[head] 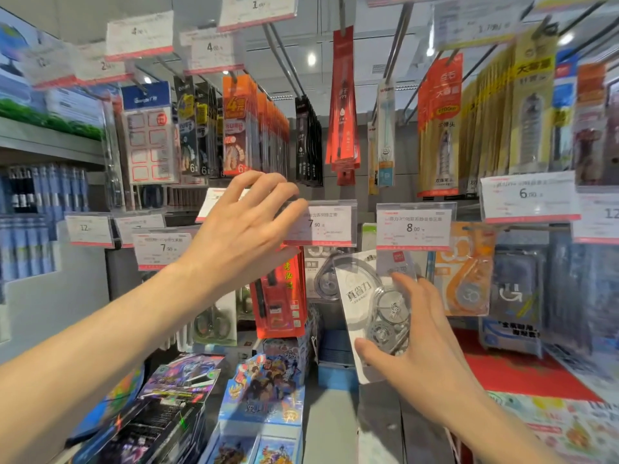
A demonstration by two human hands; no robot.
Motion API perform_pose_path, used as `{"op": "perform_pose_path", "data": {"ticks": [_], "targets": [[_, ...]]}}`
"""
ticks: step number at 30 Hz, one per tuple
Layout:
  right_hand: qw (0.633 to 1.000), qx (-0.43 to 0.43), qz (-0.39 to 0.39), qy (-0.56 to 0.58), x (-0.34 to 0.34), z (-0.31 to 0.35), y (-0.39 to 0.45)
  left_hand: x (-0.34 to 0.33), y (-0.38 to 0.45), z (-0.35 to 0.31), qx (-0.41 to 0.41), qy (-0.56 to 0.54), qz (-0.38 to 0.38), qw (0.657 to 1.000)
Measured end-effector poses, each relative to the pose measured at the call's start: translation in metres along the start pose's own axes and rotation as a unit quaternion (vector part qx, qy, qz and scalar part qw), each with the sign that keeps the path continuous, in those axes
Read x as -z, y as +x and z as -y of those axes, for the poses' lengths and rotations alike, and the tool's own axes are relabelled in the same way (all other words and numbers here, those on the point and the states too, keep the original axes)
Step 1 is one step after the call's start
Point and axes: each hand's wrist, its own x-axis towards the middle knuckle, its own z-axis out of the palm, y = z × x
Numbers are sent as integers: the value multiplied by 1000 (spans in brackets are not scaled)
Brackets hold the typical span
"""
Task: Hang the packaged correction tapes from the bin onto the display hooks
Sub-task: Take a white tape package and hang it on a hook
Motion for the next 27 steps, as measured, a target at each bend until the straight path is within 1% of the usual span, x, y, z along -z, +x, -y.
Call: {"op": "perform_pose_path", "data": {"ticks": [6, 11, 16, 22, 27], "targets": [[1000, 9, -9, -13, -1, 1, -3, 1, -3, 3, -2, -63, -27, 998], [999, 29, -13, -26, -8, 14, 1, 1, 0, 9, -8, -98, -46, 994], [998, 34, -14, -43, -20, 35, 13, -1, 2, 13, -4, -110, -47, 993], [997, 9, -62, -55, -37, 57, 31, -2, 1, 13, -1, -122, -48, 991], [996, 2, -70, -49, -44, 62, 38, -3, 0, 15, -2, -131, -46, 990]]}}
